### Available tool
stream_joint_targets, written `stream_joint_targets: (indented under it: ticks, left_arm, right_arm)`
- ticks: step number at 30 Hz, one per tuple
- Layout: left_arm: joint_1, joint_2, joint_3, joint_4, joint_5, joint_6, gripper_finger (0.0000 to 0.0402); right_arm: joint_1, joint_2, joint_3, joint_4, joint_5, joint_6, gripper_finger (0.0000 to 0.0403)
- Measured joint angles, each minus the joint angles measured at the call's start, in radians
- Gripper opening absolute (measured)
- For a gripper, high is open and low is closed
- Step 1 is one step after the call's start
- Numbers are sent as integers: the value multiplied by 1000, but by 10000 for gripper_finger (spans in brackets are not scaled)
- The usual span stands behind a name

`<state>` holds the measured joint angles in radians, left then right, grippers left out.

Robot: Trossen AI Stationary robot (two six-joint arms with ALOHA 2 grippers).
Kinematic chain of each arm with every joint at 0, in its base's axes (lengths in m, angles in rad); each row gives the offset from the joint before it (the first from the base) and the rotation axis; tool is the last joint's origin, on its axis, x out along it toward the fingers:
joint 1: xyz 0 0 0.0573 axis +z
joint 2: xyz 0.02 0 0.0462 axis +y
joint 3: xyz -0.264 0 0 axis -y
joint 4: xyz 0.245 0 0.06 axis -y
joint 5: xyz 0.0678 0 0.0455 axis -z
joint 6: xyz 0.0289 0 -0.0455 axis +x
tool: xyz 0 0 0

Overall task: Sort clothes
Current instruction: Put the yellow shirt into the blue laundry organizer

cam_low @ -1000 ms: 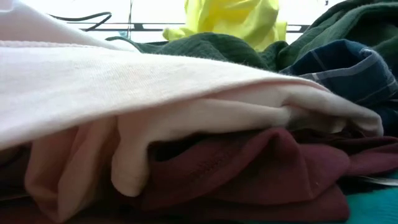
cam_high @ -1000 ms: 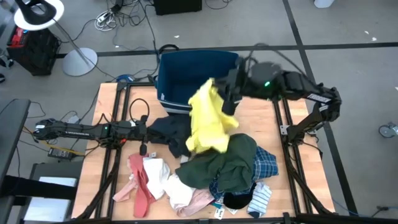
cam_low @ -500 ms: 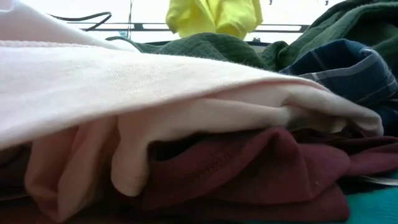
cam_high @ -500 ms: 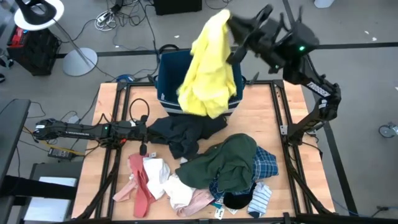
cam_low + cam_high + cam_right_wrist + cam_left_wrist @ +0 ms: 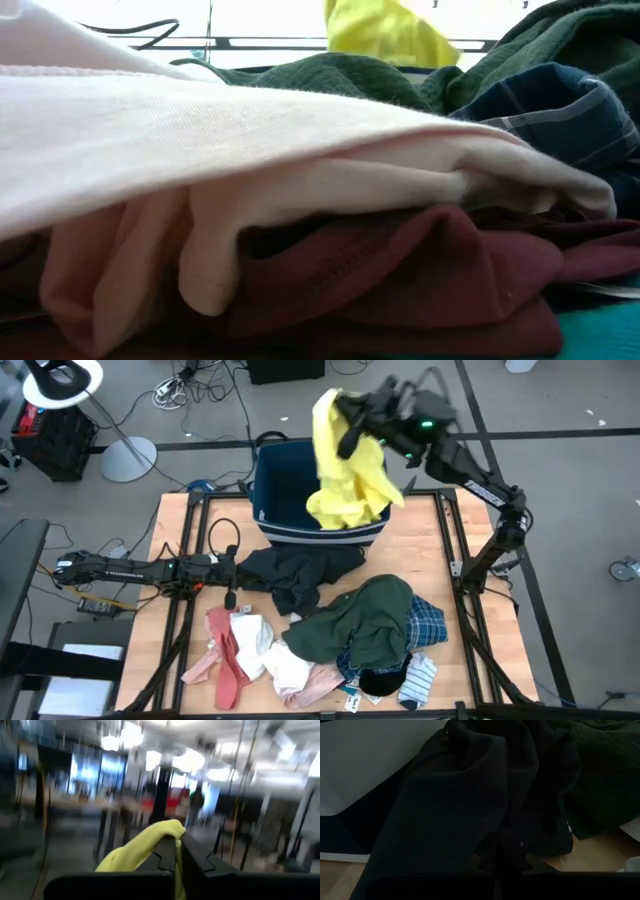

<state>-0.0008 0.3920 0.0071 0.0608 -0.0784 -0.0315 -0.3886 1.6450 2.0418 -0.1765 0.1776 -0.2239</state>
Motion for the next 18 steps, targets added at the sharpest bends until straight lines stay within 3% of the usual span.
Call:
stream_joint_targets:
  ticks: [6, 12, 18]
  left_arm:
    - [0, 0, 0, 0, 0, 0, 11]
    - [0, 0, 0, 0, 0, 0, 11]
    - [0, 0, 0, 0, 0, 0, 11]
  right_arm:
    - [-2, 61, 0, -292, 13, 41, 7]
    - [-14, 89, 0, -666, 110, 132, 7]
    - [-43, 147, -13, -802, -54, 242, 13]
